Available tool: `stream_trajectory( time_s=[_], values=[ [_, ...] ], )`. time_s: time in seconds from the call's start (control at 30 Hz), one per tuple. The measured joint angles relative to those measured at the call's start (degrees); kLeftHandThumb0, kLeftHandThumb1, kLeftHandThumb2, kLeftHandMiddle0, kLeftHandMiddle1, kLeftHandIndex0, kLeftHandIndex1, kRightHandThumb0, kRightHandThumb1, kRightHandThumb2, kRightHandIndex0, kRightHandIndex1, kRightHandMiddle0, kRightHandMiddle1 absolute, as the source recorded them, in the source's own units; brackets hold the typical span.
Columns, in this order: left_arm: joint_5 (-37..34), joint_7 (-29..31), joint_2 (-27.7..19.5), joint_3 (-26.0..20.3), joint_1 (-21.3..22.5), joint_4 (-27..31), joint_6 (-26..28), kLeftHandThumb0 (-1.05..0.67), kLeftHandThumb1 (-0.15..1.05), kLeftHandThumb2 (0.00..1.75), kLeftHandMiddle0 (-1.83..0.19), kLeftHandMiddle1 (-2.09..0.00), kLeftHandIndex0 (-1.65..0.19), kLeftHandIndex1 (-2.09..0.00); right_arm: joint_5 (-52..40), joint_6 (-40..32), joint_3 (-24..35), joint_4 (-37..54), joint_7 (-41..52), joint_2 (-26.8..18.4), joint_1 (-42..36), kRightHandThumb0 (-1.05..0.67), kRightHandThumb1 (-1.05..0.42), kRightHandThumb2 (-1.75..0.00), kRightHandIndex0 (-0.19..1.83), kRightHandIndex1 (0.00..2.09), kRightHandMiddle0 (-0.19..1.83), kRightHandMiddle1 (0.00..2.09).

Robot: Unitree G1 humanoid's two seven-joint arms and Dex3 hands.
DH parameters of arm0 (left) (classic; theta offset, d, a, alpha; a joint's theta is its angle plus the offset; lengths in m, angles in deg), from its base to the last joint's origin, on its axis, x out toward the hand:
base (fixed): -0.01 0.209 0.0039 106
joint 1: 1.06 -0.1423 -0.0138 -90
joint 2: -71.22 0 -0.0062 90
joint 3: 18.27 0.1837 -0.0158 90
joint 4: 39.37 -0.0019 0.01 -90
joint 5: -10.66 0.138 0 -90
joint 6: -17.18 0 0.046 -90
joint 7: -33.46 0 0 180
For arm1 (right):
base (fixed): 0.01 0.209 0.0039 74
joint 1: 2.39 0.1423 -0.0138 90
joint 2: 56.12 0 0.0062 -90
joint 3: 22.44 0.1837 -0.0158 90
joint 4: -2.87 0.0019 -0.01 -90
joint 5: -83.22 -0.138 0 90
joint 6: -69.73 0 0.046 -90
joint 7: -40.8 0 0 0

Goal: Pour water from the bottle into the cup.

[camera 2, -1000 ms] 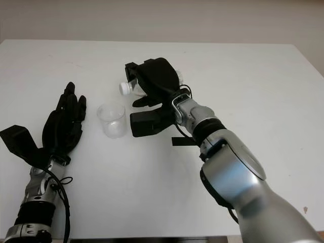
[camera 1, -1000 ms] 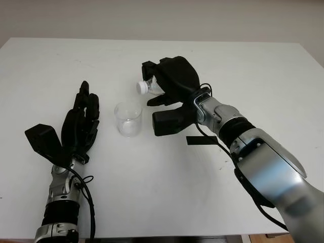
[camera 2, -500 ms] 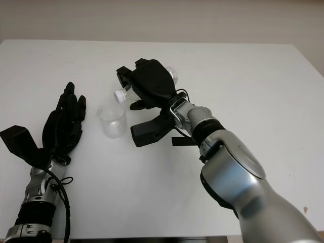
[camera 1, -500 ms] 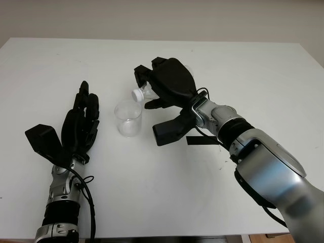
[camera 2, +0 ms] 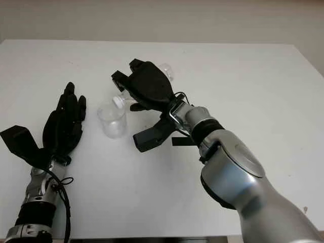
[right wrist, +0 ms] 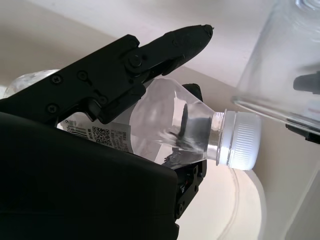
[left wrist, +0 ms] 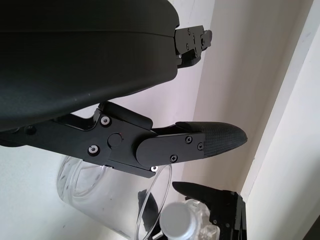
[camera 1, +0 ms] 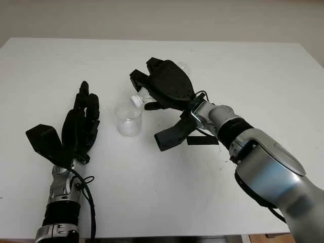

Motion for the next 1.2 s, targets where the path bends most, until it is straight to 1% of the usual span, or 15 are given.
stream_trajectory(
  time_s=[0.1, 0.17, 0.37, 0.47, 0.53, 0.57, 0.6, 0.63, 0.67, 0.73, 0.77, 0.87, 0.97, 1.07, 1.2],
  values=[
    [0.0, -0.1, 0.1, 0.0, 0.0, 0.1, 0.0, -0.75, 1.05, 0.49, 0.14, -0.05, 0.14, -0.05, 1.3, -1.0, -1.3, 0.0, -1.7, 0.0, 0.1, -0.52, -1.05, -0.19, 1.25, 2.09, 0.48, 1.91],
    [0.0, -0.1, 0.1, 0.0, 0.0, 0.1, 0.0, -0.75, 1.05, 0.49, 0.14, -0.05, 0.14, -0.05, 2.2, -1.8, -1.9, 0.0, -2.6, 0.0, 0.1, -0.52, -1.05, -0.21, 1.27, 2.09, 0.5, 1.98],
    [0.0, 0.0, 0.2, 0.0, 0.0, 0.1, 0.0, -0.74, 1.05, 0.49, 0.15, -0.05, 0.15, -0.05, 2.6, -2.3, -2.7, -0.2, -3.0, 0.0, 0.4, -0.51, -1.05, -0.18, 1.23, 2.09, 0.44, 1.91],
    [0.0, 0.0, 0.2, 0.0, 0.0, 0.1, 0.0, -0.74, 1.05, 0.48, 0.15, -0.05, 0.15, -0.05, 2.6, -2.3, -2.7, -0.2, -3.0, 0.0, 0.4, -0.51, -1.05, -0.23, 1.25, 2.09, 0.46, 1.95],
    [0.0, 0.1, 0.2, 0.0, 0.0, 0.1, 0.1, -0.75, 1.05, 0.48, 0.15, -0.05, 0.15, -0.05, 2.6, -2.3, -2.7, -0.2, -3.0, 0.0, 0.4, -0.51, -1.05, -0.22, 1.24, 2.09, 0.44, 1.85],
    [0.0, 0.1, 0.2, 0.0, 0.0, 0.1, 0.1, -0.75, 1.05, 0.48, 0.15, -0.05, 0.15, -0.05, 2.6, -2.3, -2.7, -0.3, -3.1, 0.0, 0.4, -0.51, -1.05, -0.23, 1.25, 2.09, 0.45, 1.91],
    [0.0, 0.1, 0.2, 0.0, 0.0, 0.1, 0.1, -0.74, 1.05, 0.48, 0.15, -0.05, 0.15, -0.05, 2.2, -2.2, -2.6, -0.3, -3.1, 0.1, 0.4, -0.51, -1.05, -0.24, 1.27, 2.09, 0.52, 2.0],
    [0.0, 0.1, 0.2, 0.0, 0.0, 0.1, 0.1, -0.74, 1.05, 0.48, 0.15, -0.05, 0.14, -0.05, 0.9, -1.3, -1.9, -0.3, -2.8, 0.1, 0.3, -0.5, -1.05, -0.22, 1.29, 2.09, 0.64, 2.06],
    [0.0, 0.1, 0.2, 0.0, 0.0, 0.1, 0.1, -0.74, 1.05, 0.48, 0.15, -0.05, 0.14, -0.05, -1.3, 0.5, -0.3, -0.4, -1.6, 0.2, 0.3, -0.48, -1.05, -0.22, 1.3, 2.09, 0.7, 2.07],
    [0.0, 0.0, 0.2, 0.0, 0.0, 0.1, 0.2, -0.75, 1.05, 0.47, 0.15, -0.05, 0.14, -0.05, -7.3, 5.4, 4.1, -0.5, 2.3, 0.6, 0.2, -0.43, -1.05, -0.22, 1.34, 2.09, 0.89, 2.09],
    [0.0, 0.0, 0.2, 0.0, 0.0, 0.1, 0.2, -0.75, 1.05, 0.47, 0.15, -0.05, 0.14, -0.05, -10.3, 7.2, 6.4, -0.5, 4.5, 0.9, 0.1, -0.42, -1.05, -0.24, 1.37, 2.09, 0.94, 2.09],
    [0.3, -0.1, 0.2, 0.0, 0.0, 0.1, 0.2, -0.76, 1.05, 0.47, 0.13, -0.06, 0.13, -0.06, -18.3, 8.8, 13.0, -0.5, 11.7, 1.9, -0.3, -0.41, -1.05, -0.24, 1.43, 2.09, 1.03, 2.09],
    [0.4, -0.3, 0.2, 0.0, 0.0, 0.2, 0.3, -0.75, 1.05, 0.47, 0.13, -0.06, 0.13, -0.06, -24.2, 10.0, 18.2, -0.5, 16.8, 2.1, -1.3, -0.39, -1.05, -0.23, 1.44, 2.09, 1.07, 2.09],
    [0.4, -0.1, 0.2, 0.0, 0.0, 0.2, 0.3, -0.75, 1.05, 0.47, 0.13, -0.06, 0.13, -0.06, -26.2, 10.9, 20.4, -0.5, 17.4, 1.6, -2.8, -0.4, -1.05, -0.2, 1.44, 2.09, 1.11, 2.09],
    [0.4, 0.1, 0.1, -0.1, 0.0, 0.2, 0.4, -0.75, 1.05, 0.47, 0.14, -0.05, 0.13, -0.06, -29.4, 12.1, 24.1, -0.4, 19.8, 0.2, -4.5, -0.38, -1.05, -0.21, 1.44, 2.09, 1.13, 2.09]
  ],
)
